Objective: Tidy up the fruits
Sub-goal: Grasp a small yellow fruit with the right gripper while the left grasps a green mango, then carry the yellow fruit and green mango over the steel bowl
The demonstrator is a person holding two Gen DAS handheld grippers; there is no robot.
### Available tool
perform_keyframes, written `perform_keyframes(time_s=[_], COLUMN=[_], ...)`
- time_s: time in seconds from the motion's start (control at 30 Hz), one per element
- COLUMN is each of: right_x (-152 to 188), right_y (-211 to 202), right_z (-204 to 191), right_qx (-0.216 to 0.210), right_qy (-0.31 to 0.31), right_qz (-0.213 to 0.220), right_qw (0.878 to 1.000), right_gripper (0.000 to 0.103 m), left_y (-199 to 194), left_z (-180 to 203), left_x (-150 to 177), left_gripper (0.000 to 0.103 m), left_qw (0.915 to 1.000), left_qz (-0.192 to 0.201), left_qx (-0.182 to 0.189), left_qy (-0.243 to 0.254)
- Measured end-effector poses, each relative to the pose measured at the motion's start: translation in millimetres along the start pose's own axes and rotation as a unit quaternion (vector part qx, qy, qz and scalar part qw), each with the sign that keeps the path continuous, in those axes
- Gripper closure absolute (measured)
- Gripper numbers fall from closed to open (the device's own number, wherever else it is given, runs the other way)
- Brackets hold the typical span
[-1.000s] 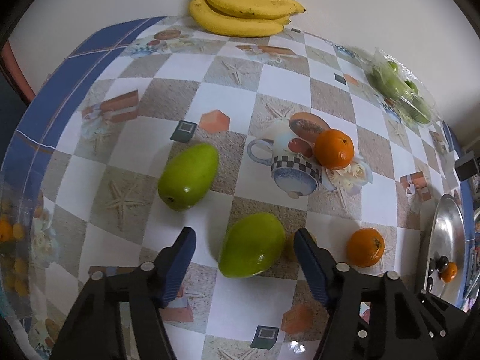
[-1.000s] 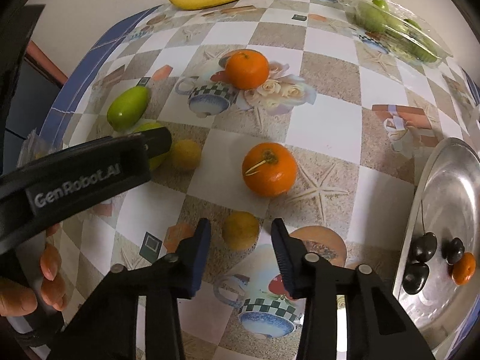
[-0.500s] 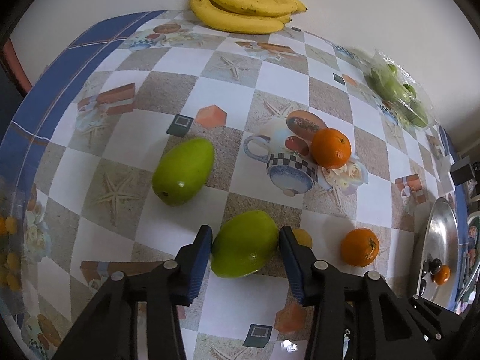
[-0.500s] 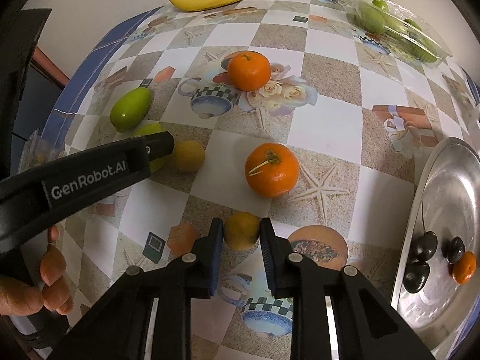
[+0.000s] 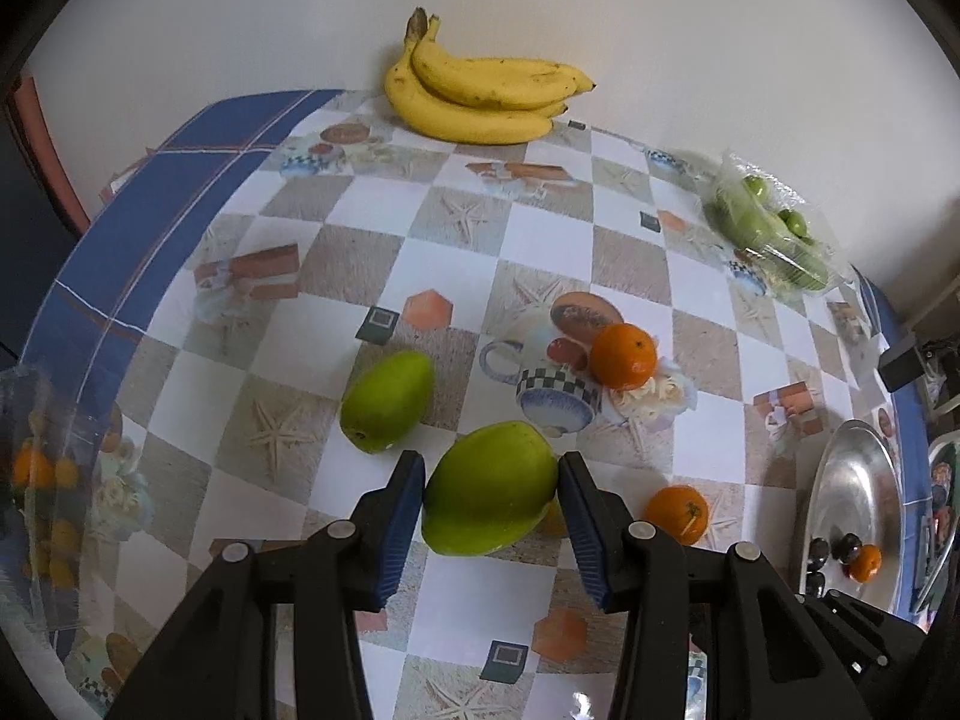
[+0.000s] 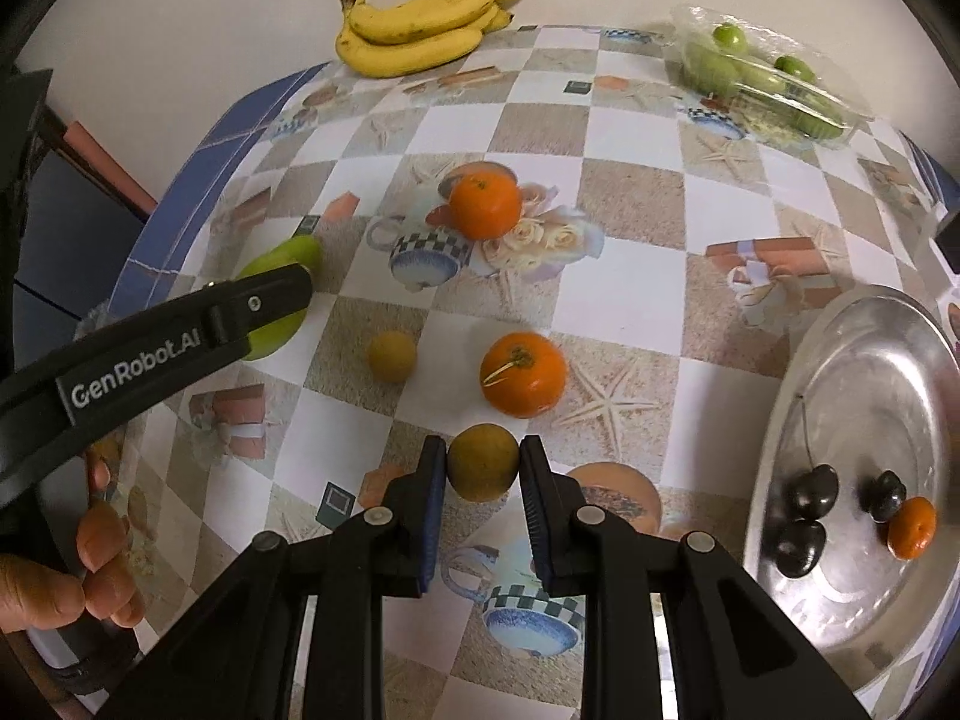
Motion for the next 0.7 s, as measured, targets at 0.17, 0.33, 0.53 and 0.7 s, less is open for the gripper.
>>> perform_keyframes(time_s=[0.17,0.33,0.53,0.7], right_x=[0,1,3,9], right_y=[-7,-12,-22,-29], right_z=[13,32,67,101], right_qx=[0.003,0.010,0.021,0.029], right_qy=[0.018,0.042,0.082,0.124], right_qz=[0.005,0.009,0.016,0.020], right_qw=[1.000,0.999,0.996,0.992], right_gripper=[0.077,0.077,0.077,0.077], left_y=[-3,-7,-7,-4], left_z=[9,21,45,67], left_x=[1,3,6,10], left_gripper=[0.054,0.054,0.054,0.054], left_qw=[1.0000,0.9999,0.9994,0.9987], left_qz=[0.003,0.006,0.005,0.001], left_qx=[-0.001,0.001,0.006,0.017], left_qy=[0.005,0.013,0.033,0.048])
Point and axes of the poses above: each gripper's, at about its wrist camera, not at the fingertips, and y roughly the way its jaws point, z to its right, x to its underside, the point moved 2 cm from there along y, roughly the way its jaws point, and after that the axes turned 9 degrees about x, right-handed, at the moved point
